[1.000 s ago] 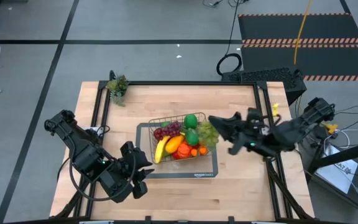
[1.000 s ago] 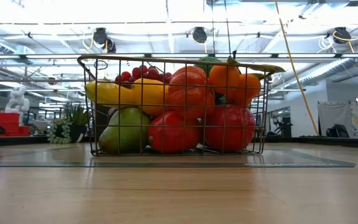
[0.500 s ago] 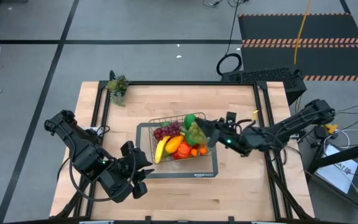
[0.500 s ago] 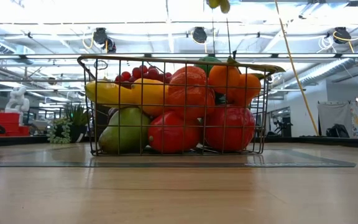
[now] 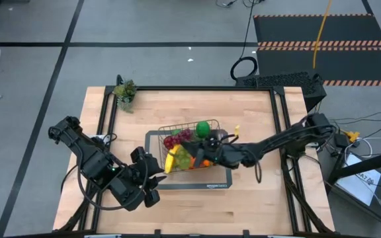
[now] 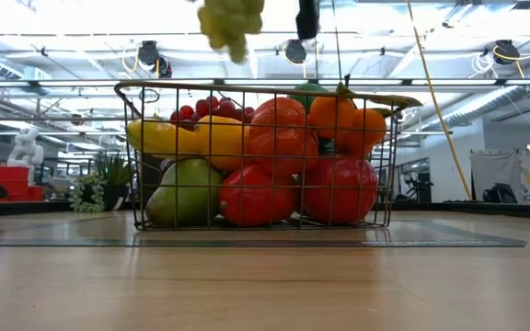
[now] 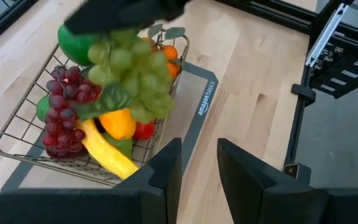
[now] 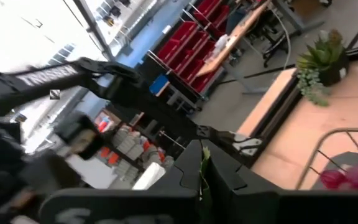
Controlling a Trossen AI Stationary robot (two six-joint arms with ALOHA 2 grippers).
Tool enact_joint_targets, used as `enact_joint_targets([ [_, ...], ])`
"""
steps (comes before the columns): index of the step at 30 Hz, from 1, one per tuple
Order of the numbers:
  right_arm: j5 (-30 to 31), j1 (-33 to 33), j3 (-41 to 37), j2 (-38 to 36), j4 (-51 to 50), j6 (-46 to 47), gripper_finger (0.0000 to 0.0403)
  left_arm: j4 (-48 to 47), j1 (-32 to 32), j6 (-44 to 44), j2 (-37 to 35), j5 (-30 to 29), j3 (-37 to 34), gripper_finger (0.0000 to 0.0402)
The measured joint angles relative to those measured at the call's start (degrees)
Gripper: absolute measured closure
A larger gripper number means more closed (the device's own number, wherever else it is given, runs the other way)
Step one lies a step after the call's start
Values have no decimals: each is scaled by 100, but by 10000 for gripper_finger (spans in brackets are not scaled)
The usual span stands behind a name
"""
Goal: Build produce basket
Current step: Put the green grapes into the gold wire basket
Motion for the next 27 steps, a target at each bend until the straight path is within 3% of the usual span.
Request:
enact_joint_targets([
  [16, -191, -143, 0, 385, -205, 9, 403, -2, -17, -101, 0, 7, 0, 300],
  [27, -164, -125, 10, 373, -1148, 258, 380, -24, -17, -60, 0, 9, 1, 300],
])
